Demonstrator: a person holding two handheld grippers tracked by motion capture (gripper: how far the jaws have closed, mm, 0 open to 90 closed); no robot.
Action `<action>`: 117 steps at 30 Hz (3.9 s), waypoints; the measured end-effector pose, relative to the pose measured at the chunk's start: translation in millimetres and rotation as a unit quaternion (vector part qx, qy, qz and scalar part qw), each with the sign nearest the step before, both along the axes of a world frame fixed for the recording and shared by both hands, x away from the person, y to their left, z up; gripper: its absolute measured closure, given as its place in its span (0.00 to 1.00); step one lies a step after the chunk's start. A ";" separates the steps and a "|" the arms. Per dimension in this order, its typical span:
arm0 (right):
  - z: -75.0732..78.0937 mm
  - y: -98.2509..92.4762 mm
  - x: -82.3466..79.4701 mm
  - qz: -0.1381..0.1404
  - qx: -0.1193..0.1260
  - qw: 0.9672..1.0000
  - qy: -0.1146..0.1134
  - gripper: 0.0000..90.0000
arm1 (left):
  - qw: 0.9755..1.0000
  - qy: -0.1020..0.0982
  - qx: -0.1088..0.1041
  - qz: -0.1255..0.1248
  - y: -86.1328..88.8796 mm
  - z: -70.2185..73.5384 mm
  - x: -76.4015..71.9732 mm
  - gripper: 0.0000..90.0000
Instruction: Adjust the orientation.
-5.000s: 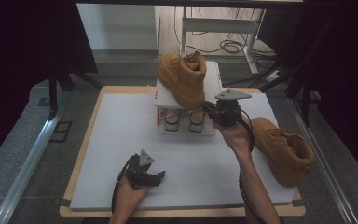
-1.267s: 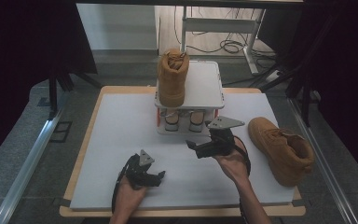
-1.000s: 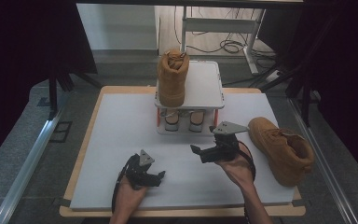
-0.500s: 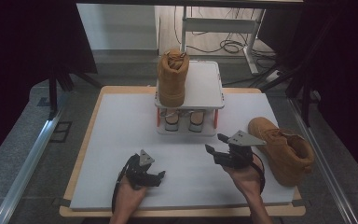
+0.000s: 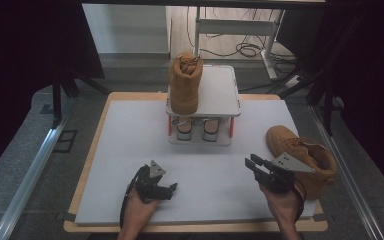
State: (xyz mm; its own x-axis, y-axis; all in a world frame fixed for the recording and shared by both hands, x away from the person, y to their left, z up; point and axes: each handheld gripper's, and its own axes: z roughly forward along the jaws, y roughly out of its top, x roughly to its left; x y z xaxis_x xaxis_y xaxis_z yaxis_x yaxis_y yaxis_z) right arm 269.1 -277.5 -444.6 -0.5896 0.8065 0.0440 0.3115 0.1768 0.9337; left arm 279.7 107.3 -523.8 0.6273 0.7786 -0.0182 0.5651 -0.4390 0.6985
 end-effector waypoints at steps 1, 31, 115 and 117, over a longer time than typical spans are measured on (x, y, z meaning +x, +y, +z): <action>-1.3 -4.7 -2.9 -0.005 0.005 1.000 -0.002 0.81 | 1.000 0.000 0.000 0.000 0.0 0.0 0.0 0.15; -41.5 -113.4 -73.8 -0.178 -0.012 0.984 0.000 1.00 | 1.000 0.001 0.001 -0.001 0.2 0.1 0.2 0.15; -38.2 -142.9 -75.3 -0.212 0.029 0.977 -0.009 0.42 | 1.000 0.000 0.000 0.000 0.0 0.0 0.1 0.15; -35.3 -142.5 -71.6 -0.214 0.041 0.976 -0.005 0.38 | 1.000 0.000 0.000 0.000 0.0 0.0 0.1 0.15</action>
